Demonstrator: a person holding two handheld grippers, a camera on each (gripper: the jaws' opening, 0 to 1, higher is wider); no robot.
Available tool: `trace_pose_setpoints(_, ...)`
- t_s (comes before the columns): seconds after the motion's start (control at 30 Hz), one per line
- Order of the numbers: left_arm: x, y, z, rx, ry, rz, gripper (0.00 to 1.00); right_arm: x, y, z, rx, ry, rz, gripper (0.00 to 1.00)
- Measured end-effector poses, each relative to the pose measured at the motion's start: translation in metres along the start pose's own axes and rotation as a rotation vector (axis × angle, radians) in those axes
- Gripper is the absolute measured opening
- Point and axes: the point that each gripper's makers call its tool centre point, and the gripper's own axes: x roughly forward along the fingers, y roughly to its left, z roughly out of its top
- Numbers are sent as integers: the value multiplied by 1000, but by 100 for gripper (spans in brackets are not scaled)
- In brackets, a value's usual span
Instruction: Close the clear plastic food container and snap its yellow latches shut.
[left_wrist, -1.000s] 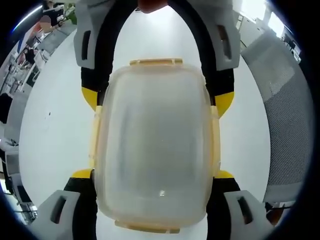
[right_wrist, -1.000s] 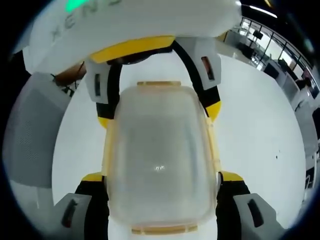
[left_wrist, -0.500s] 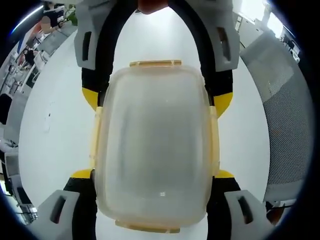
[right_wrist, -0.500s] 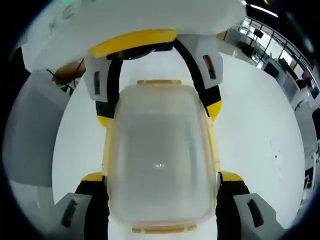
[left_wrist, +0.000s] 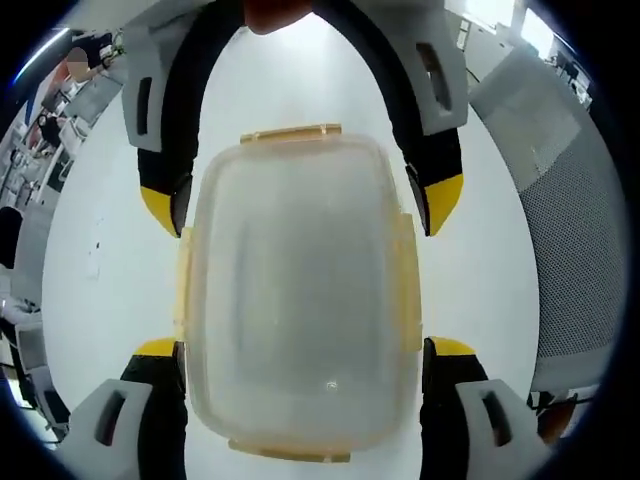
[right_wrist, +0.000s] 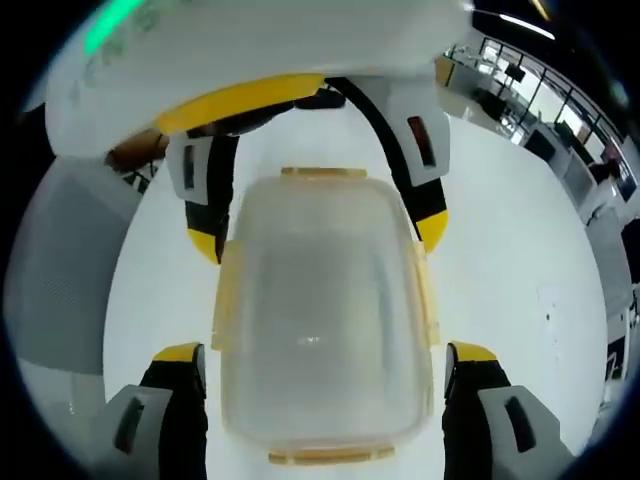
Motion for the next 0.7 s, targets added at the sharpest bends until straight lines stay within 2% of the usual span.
trace_pose_setpoints(0.13,-3,0,1,-37,-30,20,99,-2,2,-1,32,-31,0,100)
trace_pose_setpoints(0.23,-5,-1,0,-34,-35,23,99,-3,5,8,73,-125,3,99)
trace_pose_setpoints(0.33,-8,4,4,-72,-71,36,99,-5,4,6,71,-124,-16,99)
trace_pose_setpoints(0.57,-13,4,0,-87,-82,49,98,-11,3,4,94,-136,-31,99)
trace_pose_setpoints(0.7,-18,6,0,-159,-128,74,96,-16,0,5,142,-174,-50,99)
